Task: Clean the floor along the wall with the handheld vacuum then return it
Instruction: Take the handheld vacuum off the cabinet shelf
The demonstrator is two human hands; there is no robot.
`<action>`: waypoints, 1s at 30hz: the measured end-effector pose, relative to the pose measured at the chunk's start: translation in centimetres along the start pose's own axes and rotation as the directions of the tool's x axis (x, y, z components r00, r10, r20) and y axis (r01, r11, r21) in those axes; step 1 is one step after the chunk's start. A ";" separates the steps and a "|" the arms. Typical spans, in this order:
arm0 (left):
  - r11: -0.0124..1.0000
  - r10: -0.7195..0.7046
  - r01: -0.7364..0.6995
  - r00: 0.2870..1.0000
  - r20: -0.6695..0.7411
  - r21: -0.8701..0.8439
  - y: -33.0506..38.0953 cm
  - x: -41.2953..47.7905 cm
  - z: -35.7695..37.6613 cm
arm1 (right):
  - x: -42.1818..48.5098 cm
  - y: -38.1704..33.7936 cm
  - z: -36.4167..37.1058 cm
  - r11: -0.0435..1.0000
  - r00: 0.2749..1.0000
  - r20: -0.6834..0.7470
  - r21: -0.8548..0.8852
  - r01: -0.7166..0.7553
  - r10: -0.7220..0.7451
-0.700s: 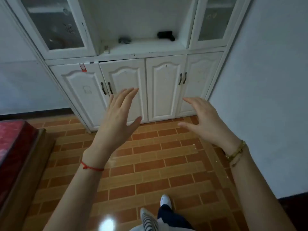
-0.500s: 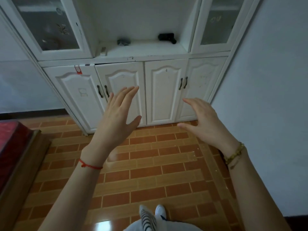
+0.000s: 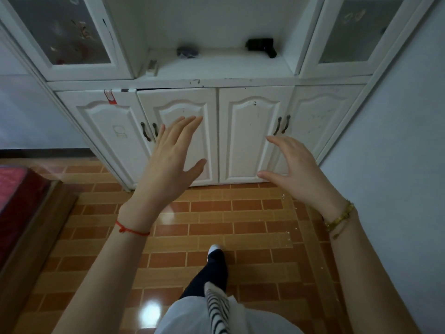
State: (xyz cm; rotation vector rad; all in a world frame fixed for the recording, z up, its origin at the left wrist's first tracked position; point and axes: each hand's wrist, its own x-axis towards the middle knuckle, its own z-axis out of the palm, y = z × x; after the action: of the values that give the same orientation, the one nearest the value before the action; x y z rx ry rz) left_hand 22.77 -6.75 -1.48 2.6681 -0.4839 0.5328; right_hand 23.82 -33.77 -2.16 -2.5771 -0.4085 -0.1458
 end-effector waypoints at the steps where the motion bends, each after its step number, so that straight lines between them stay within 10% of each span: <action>1: 1.000 -0.003 0.003 1.000 0.003 -0.003 -0.5 1.1 0.7 | 1.3 0.6 0.2 1.000 1.000 0.001 0.000 0.000 0.000; 30: 0.989 0.102 -0.097 0.994 0.037 -0.113 -19.0 36.6 12.9 | 39.1 10.9 2.8 0.998 0.994 -0.094 -0.018 -0.064 0.062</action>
State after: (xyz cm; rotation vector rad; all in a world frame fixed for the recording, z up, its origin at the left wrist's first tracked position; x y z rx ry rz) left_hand 65.97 -4.99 -2.53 2.5641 -0.6430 0.4639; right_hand 64.41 -31.12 -2.66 -2.5883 -0.2919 -0.2486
